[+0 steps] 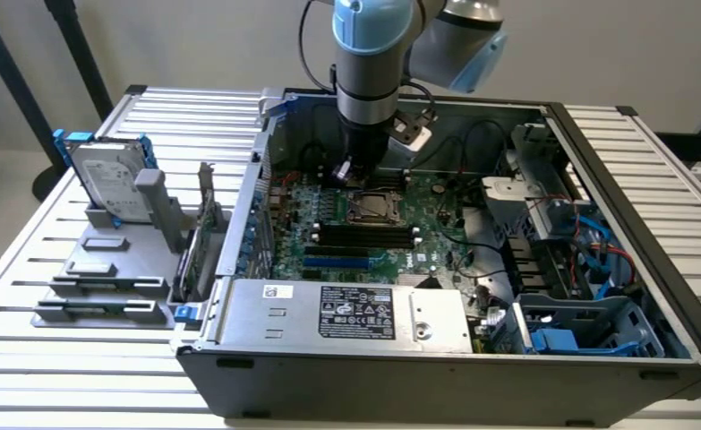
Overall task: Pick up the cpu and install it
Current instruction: 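Install the first cpu locking lever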
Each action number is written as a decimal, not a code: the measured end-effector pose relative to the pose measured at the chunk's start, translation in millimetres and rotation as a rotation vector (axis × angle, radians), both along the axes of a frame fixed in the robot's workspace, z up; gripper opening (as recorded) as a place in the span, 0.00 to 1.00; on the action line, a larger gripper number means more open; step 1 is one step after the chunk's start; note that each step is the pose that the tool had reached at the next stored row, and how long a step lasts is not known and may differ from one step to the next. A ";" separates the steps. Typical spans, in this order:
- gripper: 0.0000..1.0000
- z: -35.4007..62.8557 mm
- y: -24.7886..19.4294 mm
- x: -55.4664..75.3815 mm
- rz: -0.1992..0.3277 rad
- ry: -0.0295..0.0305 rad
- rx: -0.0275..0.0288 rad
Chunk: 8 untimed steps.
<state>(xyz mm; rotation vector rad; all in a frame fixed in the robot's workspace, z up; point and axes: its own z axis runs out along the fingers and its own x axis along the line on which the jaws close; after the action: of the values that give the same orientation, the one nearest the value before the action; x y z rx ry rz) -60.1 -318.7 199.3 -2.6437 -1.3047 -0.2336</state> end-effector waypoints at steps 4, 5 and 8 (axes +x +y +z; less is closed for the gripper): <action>0.11 -0.1 0.0 0.0 -0.004 0.0000 0.0000; 0.11 -0.2 0.1 0.0 -0.005 0.0000 0.0000; 0.11 -0.4 0.3 0.0 -0.009 0.0000 0.0001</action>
<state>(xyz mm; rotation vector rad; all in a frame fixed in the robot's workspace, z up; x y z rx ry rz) -60.1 -318.4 198.9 -2.6503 -1.2925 -0.2350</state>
